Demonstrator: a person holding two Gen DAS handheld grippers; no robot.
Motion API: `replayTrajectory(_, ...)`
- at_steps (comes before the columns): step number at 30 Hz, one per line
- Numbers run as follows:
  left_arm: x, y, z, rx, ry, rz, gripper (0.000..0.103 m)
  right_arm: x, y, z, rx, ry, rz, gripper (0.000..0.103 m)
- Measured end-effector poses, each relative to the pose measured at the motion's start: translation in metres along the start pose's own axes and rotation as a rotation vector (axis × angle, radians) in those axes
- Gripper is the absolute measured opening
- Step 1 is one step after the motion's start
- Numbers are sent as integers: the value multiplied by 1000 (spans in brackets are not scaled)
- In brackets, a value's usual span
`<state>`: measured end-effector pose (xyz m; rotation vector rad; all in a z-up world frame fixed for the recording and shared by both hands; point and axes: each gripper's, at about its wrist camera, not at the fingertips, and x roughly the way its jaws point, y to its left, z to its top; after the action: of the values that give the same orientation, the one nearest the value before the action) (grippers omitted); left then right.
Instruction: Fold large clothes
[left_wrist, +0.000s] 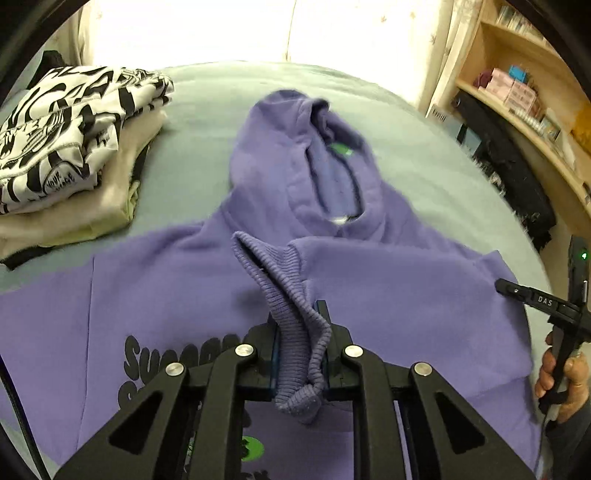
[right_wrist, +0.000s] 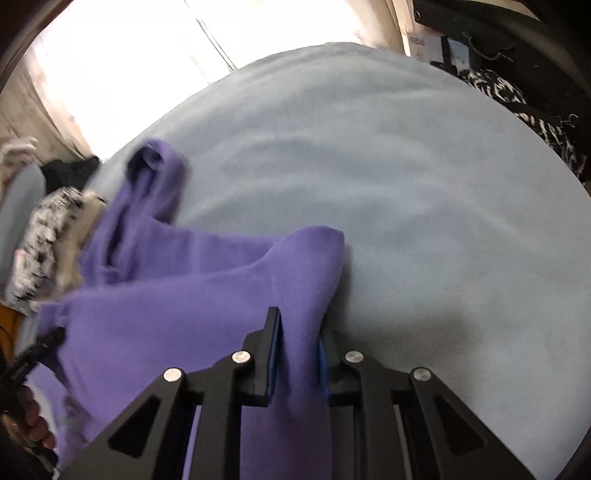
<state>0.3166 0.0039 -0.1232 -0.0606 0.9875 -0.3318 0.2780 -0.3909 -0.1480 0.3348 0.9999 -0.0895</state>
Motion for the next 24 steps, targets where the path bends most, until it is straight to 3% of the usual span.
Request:
replayTrajectory(3,26,5,-14,19,78,47,20,6,-9,-4,27,22,-12,36)
replayTrajectory(5,23,8,-17,10,54,55,31,-1,-12,-2,58,45,-9,43)
replayTrajectory(8,9,15,-13,-29,29,44,41,-20,-10,-3,37,13,-45,44)
replayTrajectory(10,-10,23,-13,-40,-8,53,42,-35,-4,-7,18,-18,-68,44)
replayTrajectory(14,-39,18,-13,-13,-64,59,41,-66,12,-24,-20,-68,-20,44)
replayTrajectory(20,-57,-9,-25,-54,-8,-13,41,-68,63,-52,-102,-30,29,44)
replayTrajectory(24,-34,-39,-38,-47,-1,-29,41,-52,92,-70,-129,10,84,44)
